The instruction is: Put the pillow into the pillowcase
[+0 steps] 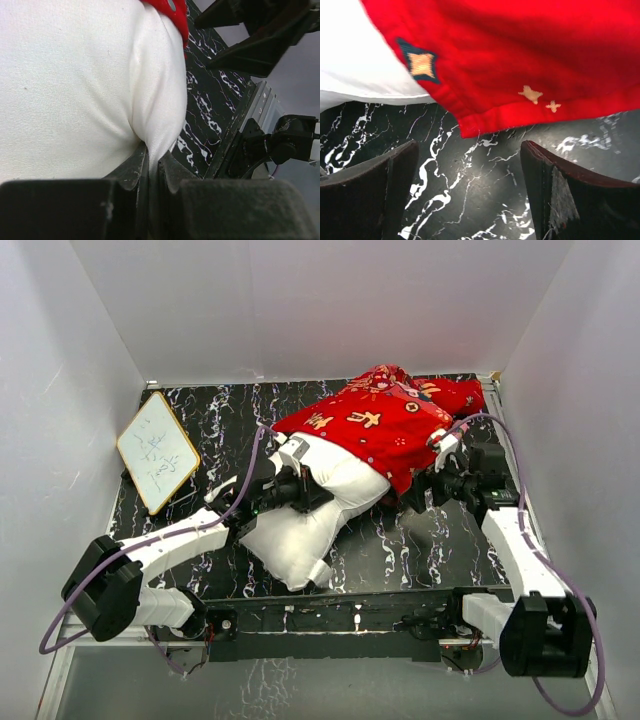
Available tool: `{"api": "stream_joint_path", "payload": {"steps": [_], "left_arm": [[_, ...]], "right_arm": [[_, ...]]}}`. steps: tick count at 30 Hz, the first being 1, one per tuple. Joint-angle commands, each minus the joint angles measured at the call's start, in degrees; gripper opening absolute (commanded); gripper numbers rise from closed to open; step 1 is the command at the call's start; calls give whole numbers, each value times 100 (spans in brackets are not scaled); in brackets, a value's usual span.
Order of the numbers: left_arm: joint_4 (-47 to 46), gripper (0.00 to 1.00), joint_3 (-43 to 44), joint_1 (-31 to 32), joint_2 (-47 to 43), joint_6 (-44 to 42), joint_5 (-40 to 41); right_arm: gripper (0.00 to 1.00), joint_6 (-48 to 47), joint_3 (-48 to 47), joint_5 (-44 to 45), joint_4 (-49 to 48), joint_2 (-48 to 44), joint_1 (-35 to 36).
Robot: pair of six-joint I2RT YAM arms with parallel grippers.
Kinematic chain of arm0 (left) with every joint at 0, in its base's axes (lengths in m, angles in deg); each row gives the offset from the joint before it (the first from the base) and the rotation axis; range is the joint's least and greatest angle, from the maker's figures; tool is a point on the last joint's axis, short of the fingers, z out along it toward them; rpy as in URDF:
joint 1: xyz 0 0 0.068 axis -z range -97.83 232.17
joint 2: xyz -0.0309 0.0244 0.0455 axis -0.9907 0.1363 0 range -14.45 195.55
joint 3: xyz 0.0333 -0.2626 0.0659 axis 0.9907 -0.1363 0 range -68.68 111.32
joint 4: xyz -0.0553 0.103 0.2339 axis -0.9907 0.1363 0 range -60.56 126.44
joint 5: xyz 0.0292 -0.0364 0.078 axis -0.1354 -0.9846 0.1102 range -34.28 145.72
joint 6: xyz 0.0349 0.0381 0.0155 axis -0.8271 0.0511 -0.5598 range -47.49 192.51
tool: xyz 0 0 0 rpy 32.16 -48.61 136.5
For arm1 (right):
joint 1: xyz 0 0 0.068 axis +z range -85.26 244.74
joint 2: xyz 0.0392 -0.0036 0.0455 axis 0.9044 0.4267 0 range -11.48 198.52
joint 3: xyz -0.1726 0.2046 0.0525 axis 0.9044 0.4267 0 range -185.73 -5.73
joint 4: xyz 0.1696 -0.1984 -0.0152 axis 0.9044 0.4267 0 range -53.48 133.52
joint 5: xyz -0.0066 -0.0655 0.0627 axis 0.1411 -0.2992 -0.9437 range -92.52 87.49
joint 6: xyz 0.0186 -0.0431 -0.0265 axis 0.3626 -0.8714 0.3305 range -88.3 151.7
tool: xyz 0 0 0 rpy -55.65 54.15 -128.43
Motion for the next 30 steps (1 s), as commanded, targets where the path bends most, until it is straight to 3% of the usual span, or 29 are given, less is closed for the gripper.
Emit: {"api": "stream_joint_path", "payload": {"steps": [1, 10, 16, 18, 21, 24, 26, 28, 30], "left_arm": [[-38, 0, 385, -24, -131, 22, -232], [344, 0, 1159, -18, -85, -120, -442], [688, 0, 1623, -37, 28, -270, -540], [761, 0, 1730, -37, 30, -314, -541], [865, 0, 1863, -72, 29, -356, -536], [967, 0, 1999, -104, 14, -440, -495], [1031, 0, 2086, -146, 1, -495, -436], [1060, 0, 2180, -216, -1, -515, -410], [1029, 0, 2268, -296, 15, -463, -430]], "right_arm": [[83, 516, 32, 145, -578, 460, -11], [85, 1052, 505, -171, -2457, 1597, 200], [84, 1592, 585, 565, -3830, 1744, 457], [72, 1693, 493, 928, -4002, 1649, 455], [39, 1781, 356, 1523, -4013, 1372, 439], [17, 1582, 258, 1618, -3841, 989, 428], [9, 1331, -35, 1539, -3284, 891, 432], [8, 985, -491, 1228, -2611, 823, 428], [8, 555, -1107, 319, -2021, 880, 432]]}}
